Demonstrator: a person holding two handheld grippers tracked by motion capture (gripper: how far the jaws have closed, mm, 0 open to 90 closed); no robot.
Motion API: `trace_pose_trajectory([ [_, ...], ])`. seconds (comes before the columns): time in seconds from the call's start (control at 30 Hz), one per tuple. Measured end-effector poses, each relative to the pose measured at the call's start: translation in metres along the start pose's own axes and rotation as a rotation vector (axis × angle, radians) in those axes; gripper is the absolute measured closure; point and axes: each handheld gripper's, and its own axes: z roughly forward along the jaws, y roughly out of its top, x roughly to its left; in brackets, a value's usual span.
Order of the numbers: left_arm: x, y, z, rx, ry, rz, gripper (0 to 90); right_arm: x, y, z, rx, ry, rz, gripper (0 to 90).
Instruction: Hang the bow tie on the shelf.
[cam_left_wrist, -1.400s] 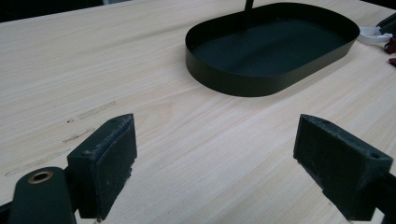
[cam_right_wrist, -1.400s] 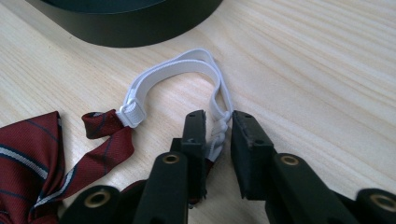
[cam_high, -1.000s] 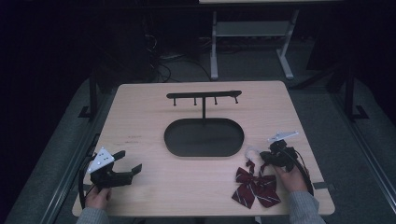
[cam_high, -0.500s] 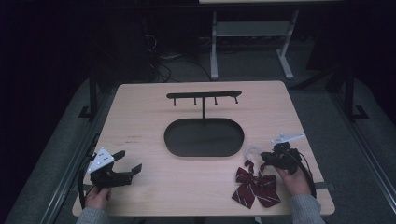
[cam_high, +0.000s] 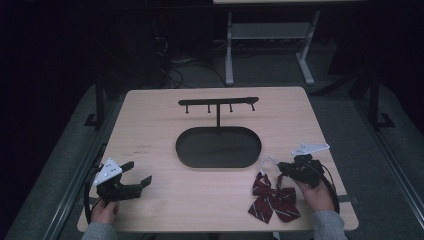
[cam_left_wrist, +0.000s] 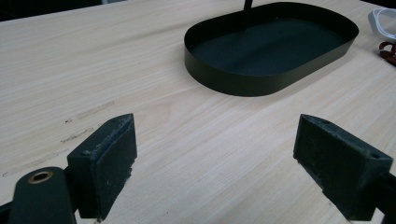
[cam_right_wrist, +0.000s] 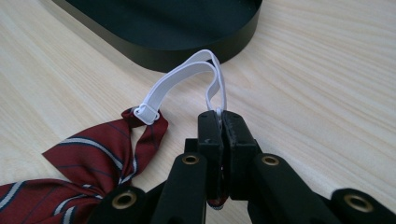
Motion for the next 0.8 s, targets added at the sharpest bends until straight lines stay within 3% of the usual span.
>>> trace_pose_trajectory([
  [0.8, 0.0, 0.0, -0.001, -0.01, 0.006, -0.004, 12.8, 0.013, 0.003, -0.015, -0.052, 0.041, -0.038, 86.5],
])
